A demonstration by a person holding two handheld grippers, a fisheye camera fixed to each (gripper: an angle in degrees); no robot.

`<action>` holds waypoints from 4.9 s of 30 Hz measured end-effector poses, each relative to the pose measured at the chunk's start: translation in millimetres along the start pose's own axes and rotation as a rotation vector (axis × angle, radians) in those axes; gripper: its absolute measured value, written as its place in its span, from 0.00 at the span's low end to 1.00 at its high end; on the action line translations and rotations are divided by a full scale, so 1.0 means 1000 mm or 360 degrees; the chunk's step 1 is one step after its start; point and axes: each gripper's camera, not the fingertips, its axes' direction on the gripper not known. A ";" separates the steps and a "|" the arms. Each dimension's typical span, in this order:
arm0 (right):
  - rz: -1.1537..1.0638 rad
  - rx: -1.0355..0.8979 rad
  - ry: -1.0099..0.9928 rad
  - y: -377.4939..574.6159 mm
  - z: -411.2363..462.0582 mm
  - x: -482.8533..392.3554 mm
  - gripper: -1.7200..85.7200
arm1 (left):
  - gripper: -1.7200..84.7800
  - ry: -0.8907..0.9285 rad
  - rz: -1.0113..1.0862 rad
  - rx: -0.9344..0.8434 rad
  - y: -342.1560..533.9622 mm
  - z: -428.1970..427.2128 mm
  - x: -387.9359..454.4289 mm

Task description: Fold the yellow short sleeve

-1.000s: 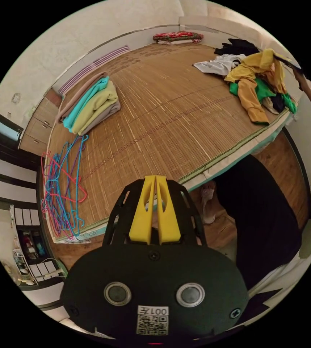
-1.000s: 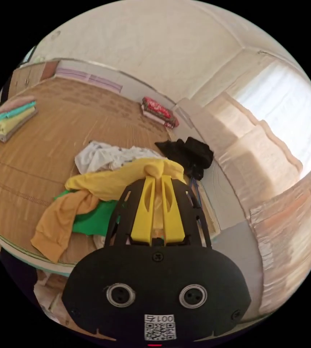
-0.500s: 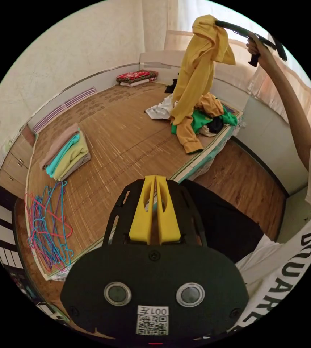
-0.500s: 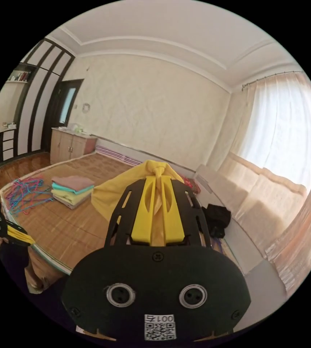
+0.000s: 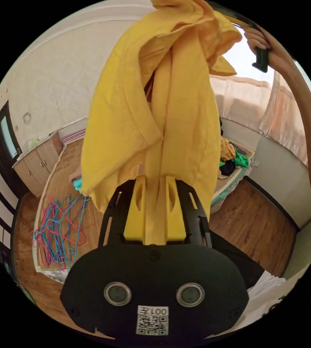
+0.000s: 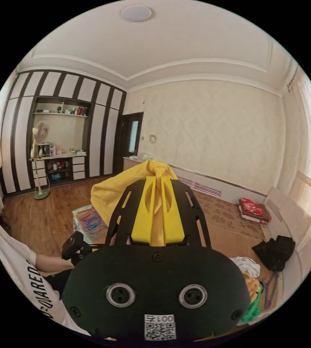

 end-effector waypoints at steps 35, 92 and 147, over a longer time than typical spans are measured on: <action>0.0025 -0.0071 -0.0432 0.011 -0.084 -0.019 0.04 | 0.14 -0.1225 -0.0019 0.0489 0.234 -0.118 0.161; -0.0097 -0.0324 -0.0131 0.029 -0.116 -0.055 0.04 | 0.01 -0.0622 0.0240 0.0754 0.300 -0.241 0.118; 0.0302 -0.1429 0.0281 0.211 0.513 0.169 0.03 | 0.01 -0.0708 0.0627 -0.0820 -0.098 0.373 -0.178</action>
